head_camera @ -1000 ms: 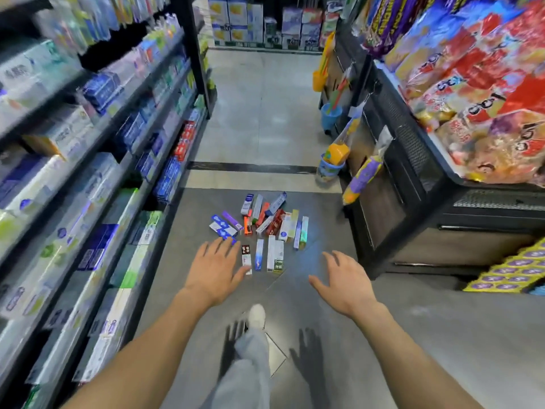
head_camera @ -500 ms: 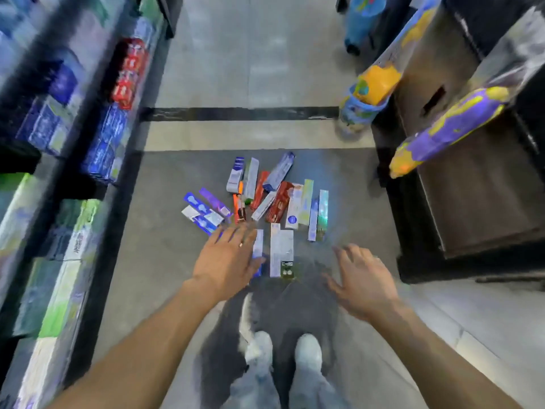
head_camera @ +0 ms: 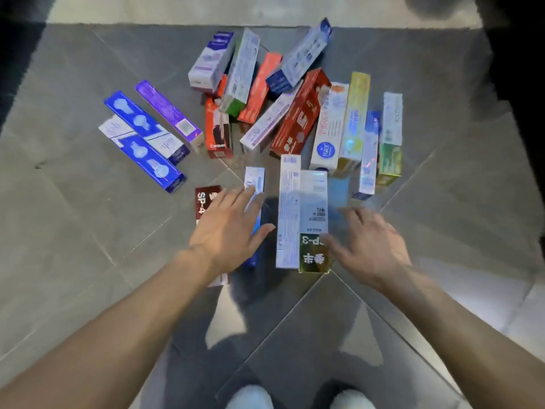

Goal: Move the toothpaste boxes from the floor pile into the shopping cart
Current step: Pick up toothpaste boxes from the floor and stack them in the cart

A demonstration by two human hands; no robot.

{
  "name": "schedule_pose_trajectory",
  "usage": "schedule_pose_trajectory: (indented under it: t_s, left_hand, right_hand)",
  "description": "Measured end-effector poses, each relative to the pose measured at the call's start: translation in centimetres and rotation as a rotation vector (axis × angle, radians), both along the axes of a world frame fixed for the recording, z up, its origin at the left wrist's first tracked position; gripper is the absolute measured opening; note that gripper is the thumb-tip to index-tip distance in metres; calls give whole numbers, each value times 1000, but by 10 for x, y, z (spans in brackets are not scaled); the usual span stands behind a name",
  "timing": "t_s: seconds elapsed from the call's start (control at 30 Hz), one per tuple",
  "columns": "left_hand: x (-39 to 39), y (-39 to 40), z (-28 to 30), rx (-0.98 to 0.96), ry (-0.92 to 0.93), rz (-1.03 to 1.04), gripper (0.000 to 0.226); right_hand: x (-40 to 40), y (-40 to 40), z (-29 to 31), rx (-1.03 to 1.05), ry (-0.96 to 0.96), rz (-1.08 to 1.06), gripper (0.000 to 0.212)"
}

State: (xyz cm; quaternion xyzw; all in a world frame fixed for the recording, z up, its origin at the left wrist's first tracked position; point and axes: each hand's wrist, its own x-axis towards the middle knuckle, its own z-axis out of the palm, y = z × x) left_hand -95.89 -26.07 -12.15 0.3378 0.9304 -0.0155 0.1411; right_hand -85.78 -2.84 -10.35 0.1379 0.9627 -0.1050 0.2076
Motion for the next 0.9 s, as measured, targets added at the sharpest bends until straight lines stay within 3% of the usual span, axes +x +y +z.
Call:
schedule_pose_trajectory:
  t_s: [0.23,0.53,0.9]
  left_hand:
    - [-7,-1,-28,68,32,31,72]
    - [0,-4,-30,104,-34,74,71]
    - [18,45,-25,315,-101,200,67]
  right_hand:
    - [-15,-22,-45,-51,67,-175,61]
    - [-31,-35,-42,-91,-4,-365,78]
    - [-28,-20,-43,-151,2,-551,85]
